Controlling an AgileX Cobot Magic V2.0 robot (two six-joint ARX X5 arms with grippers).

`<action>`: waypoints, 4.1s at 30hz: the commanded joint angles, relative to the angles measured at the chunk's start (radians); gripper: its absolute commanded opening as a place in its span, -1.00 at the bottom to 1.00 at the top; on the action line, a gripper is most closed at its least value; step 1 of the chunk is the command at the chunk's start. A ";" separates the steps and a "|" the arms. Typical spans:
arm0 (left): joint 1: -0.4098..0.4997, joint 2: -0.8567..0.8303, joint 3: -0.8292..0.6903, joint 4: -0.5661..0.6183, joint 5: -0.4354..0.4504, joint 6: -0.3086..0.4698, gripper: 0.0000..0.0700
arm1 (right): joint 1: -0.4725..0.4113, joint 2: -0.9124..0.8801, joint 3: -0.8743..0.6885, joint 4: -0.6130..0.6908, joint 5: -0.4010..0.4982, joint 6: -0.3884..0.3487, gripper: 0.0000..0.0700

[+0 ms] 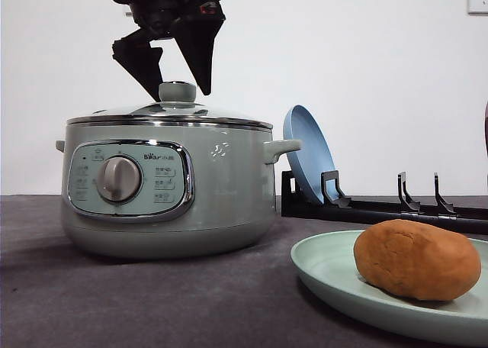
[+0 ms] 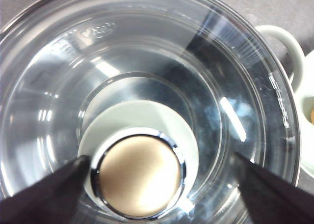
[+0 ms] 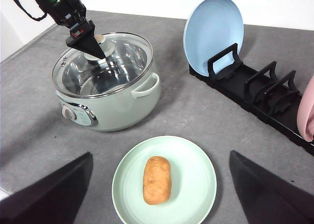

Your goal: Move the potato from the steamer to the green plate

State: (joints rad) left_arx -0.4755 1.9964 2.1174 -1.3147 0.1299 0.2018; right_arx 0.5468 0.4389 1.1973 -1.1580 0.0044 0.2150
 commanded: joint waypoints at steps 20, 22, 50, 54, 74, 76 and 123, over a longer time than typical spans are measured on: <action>-0.002 -0.336 0.017 -0.042 -0.026 -0.121 1.00 | 0.004 0.003 0.013 0.023 0.004 0.007 0.60; -0.002 -0.388 0.017 -0.046 -0.026 -0.133 1.00 | 0.004 0.003 0.013 0.040 0.004 0.004 0.60; -0.015 -1.540 -1.172 0.477 -0.027 -0.447 1.00 | 0.004 0.003 0.013 0.110 0.004 -0.013 0.92; -0.016 -1.553 -1.172 0.482 -0.026 -0.446 1.00 | 0.004 0.003 0.013 0.110 0.004 -0.014 0.92; -0.016 -1.548 -1.172 0.493 -0.025 -0.405 -1.00 | 0.004 0.003 0.013 0.105 0.002 -0.043 -0.96; -0.016 -1.548 -1.172 0.493 -0.025 -0.405 -1.00 | 0.005 0.003 0.013 0.110 0.004 -0.039 -0.96; 0.476 -1.993 -2.105 1.124 -0.124 -0.266 -1.00 | 0.005 0.003 0.013 0.126 0.000 -0.036 -0.96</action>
State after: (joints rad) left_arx 0.0006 0.0051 0.0322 -0.1809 0.0208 -0.0725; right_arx 0.5468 0.4389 1.1969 -1.0424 0.0036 0.1810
